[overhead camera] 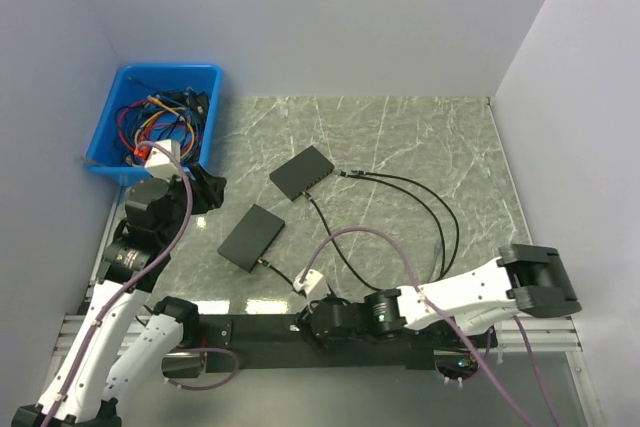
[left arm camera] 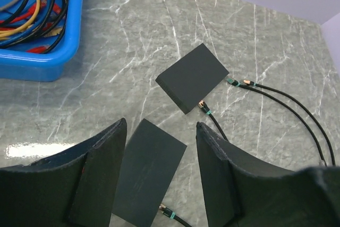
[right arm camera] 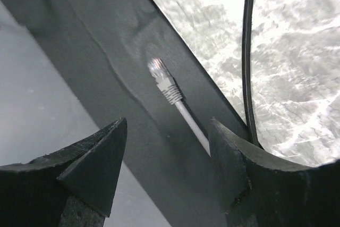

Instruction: Insert the plug into the switch port

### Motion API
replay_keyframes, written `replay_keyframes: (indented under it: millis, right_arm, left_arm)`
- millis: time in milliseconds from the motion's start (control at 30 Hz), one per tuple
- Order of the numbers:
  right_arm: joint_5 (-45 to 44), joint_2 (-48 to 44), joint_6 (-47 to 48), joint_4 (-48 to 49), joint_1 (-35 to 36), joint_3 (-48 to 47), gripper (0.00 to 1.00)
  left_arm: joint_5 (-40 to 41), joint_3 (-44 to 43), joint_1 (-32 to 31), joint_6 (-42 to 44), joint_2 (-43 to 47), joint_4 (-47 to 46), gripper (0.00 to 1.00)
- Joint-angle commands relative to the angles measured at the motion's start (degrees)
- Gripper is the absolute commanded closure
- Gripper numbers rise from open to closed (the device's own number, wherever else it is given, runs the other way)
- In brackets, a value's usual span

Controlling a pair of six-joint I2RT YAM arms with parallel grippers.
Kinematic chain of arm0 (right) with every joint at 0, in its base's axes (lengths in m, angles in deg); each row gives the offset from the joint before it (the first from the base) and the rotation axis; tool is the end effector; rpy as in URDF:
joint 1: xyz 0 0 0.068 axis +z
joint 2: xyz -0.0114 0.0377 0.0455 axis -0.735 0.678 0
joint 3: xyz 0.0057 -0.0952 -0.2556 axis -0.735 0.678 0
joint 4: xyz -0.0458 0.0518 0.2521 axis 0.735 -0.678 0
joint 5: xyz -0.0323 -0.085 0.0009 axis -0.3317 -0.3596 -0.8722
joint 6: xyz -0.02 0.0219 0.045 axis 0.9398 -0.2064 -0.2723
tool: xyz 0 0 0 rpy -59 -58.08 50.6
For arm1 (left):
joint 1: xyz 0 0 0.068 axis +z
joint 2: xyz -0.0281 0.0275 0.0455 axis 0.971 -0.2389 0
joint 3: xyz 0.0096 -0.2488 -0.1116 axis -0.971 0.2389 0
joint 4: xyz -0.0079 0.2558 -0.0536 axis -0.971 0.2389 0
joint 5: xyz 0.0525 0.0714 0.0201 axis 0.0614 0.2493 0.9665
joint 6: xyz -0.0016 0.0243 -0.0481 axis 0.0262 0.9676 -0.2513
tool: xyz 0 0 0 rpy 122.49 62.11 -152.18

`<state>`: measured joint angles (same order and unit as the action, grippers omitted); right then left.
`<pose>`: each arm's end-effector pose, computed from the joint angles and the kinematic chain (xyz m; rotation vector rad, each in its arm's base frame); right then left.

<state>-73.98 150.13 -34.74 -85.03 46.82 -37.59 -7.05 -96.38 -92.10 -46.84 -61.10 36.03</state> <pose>-0.0075 0.2541 0.1862 -1.0274 2.2451 0.7328 0.1394 -0.0367 0.3381 -0.2215 1.8514 -0.4315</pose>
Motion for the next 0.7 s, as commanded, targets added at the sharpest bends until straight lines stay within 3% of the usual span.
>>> replay_keyframes:
  millis: [0,567,667]
  right_arm:
    - [0.8,4.4,0.9,1.4,-0.1,-4.0,0.32]
    - [2.0,13.2,0.9,1.7,-0.2,-6.7,0.42]
    - [1.0,13.9,0.8,0.4,-0.1,-7.0,0.48]
  left_arm:
    - [0.2,0.0,0.9,2.2,-0.6,-0.6,0.39]
    - [-0.7,-0.2,1.2,1.6,-1.6,0.6,0.40]
    - [-0.8,-0.3,1.2,1.6,-1.6,0.5,0.40]
